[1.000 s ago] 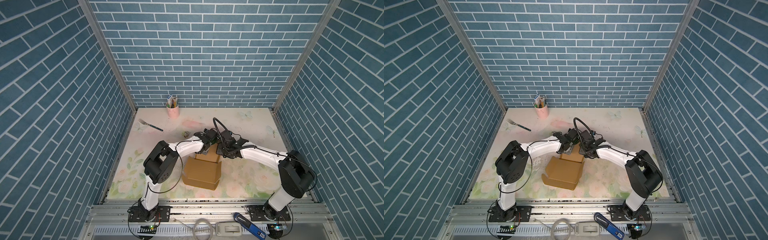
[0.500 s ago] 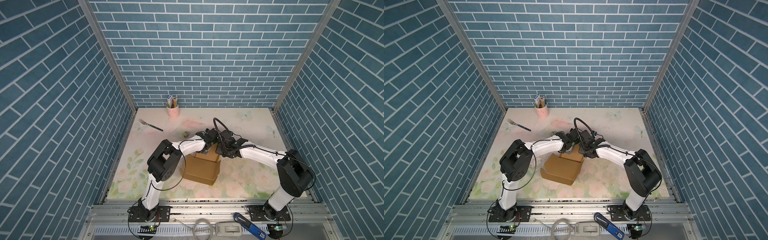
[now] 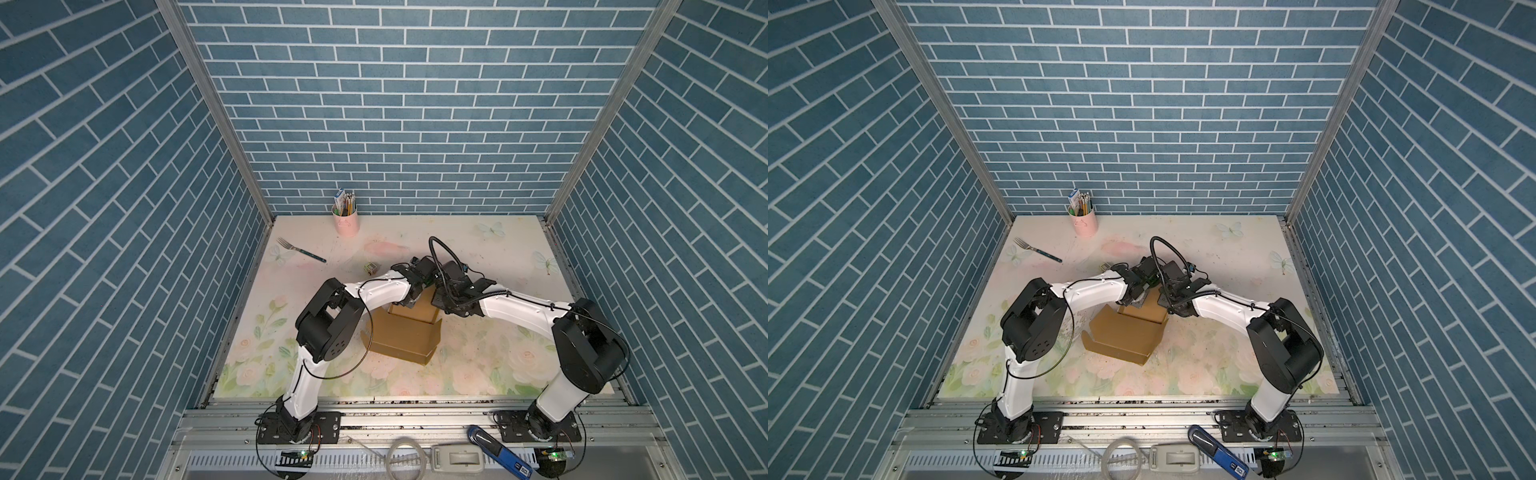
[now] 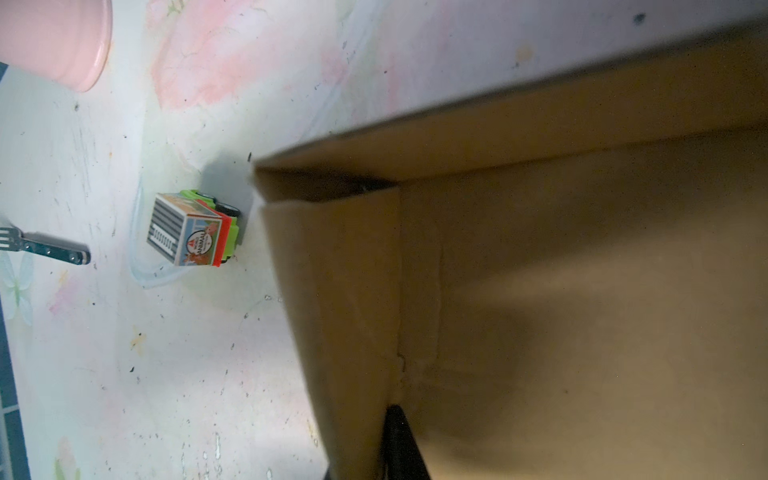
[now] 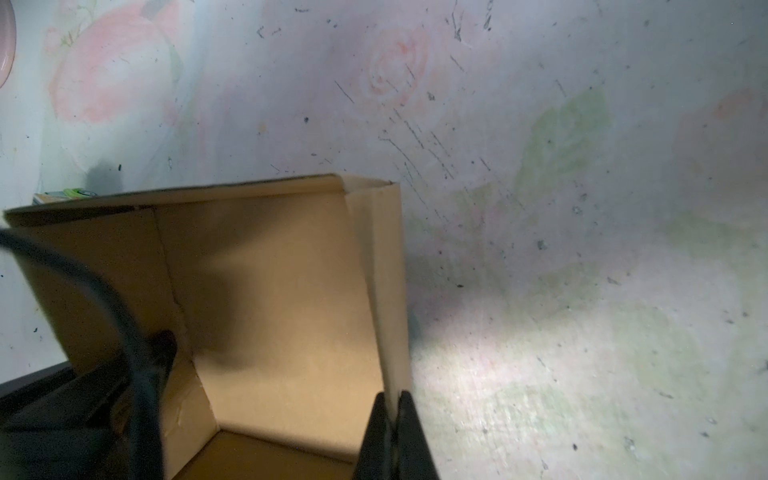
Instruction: Fold the paper box
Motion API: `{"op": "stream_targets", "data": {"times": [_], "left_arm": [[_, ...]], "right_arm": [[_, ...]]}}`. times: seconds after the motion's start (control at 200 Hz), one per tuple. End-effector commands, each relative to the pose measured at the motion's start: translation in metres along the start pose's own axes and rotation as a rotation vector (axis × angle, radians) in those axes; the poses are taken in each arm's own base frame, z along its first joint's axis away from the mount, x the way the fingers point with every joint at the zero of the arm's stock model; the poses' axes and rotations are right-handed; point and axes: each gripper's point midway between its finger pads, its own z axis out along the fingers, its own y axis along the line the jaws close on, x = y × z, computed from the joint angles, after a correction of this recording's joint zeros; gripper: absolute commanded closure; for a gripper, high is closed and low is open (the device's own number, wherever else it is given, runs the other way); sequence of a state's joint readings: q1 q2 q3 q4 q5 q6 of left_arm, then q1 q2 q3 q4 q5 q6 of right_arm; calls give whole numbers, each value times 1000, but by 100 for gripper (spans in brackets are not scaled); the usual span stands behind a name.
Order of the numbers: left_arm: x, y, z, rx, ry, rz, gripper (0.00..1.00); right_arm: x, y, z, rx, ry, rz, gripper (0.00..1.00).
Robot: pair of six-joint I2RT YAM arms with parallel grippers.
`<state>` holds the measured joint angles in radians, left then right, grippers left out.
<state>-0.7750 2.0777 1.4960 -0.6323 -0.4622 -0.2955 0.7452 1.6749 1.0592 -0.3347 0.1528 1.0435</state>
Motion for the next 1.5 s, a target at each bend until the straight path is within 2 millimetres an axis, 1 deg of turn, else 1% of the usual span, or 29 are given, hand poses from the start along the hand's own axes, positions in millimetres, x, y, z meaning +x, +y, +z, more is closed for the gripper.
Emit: {"op": "stream_targets", "data": {"times": [0.0, 0.085, 0.245, 0.38, 0.435, 0.54, 0.695, 0.855, 0.97, 1.1, 1.26, 1.381, 1.496], "left_arm": [[26, -9, 12, 52, 77, 21, 80], [23, -11, 5, 125, 60, -40, 67], [14, -12, -22, 274, 6, -143, 46], [13, -6, -48, 371, -39, -201, 36], [15, -4, -56, 404, -48, -219, 33], [22, 3, -63, 445, -53, -265, 30], [31, 13, -65, 498, -46, -324, 27], [27, 18, -79, 597, -89, -384, 25], [26, 24, -90, 629, -115, -428, 25], [28, 30, -99, 676, -125, -496, 25], [35, 37, -105, 678, -125, -530, 25], [37, 51, -112, 681, -141, -570, 24], [39, 71, -114, 659, -135, -602, 23]], "right_arm": [[3, 4, 7, -17, 8, 59, 100], [3, 4, 4, -17, 8, 58, 100], [4, -4, -2, -9, 0, 63, 100], [8, -11, -5, -2, 1, 64, 100], [10, -14, -5, 2, 5, 64, 100], [15, -19, -4, 12, 15, 62, 100], [17, -23, -5, 19, 16, 65, 100], [18, -27, -6, 32, 18, 62, 100], [17, -28, -8, 36, 12, 61, 100], [17, -28, -10, 38, 13, 58, 100], [14, -26, -14, 31, 10, 63, 100], [12, -22, -18, 23, 10, 64, 100], [9, -18, -20, 9, 9, 74, 90]]}}
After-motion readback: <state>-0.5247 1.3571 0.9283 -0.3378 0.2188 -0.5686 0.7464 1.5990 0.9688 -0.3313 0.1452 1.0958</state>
